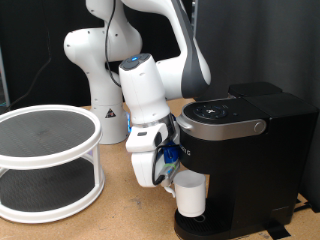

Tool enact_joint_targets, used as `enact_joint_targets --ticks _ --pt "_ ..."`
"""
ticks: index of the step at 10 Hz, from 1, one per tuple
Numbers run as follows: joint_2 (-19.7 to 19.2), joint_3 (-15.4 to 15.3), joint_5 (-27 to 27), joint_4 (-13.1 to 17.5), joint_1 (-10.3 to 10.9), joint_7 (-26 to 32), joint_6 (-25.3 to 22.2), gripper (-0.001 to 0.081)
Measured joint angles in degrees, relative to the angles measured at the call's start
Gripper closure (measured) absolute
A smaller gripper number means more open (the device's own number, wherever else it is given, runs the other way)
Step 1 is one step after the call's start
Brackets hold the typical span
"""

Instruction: Make a cup of coffee with the keurig machine

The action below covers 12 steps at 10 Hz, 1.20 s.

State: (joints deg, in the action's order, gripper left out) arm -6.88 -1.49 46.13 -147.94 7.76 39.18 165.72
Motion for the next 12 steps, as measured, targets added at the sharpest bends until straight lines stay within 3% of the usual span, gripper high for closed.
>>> enact_joint_targets --ticks 6,7,8,9,10,11,12 --pt "-0.96 -0.65 1.96 0.60 -0.01 0.16 0.00 0.0730" --pt "-0.97 -0.65 1.96 0.60 -0.02 0.16 0.00 0.0522" --pt "-0.97 -0.65 1.97 0.60 -0.02 0.16 0.00 0.0522" --pt "-0.97 -0.65 2.11 0.61 -0.04 0.26 -0.01 0.0308" --pt "-0.91 -0.65 2.64 0.66 -0.12 0.86 -0.42 0.0308" --pt "-0.55 -0.65 3.83 0.69 -0.38 2.45 -1.68 0.0132" --pt "0.16 -0.58 5.33 0.64 -0.87 4.67 -3.50 0.0132"
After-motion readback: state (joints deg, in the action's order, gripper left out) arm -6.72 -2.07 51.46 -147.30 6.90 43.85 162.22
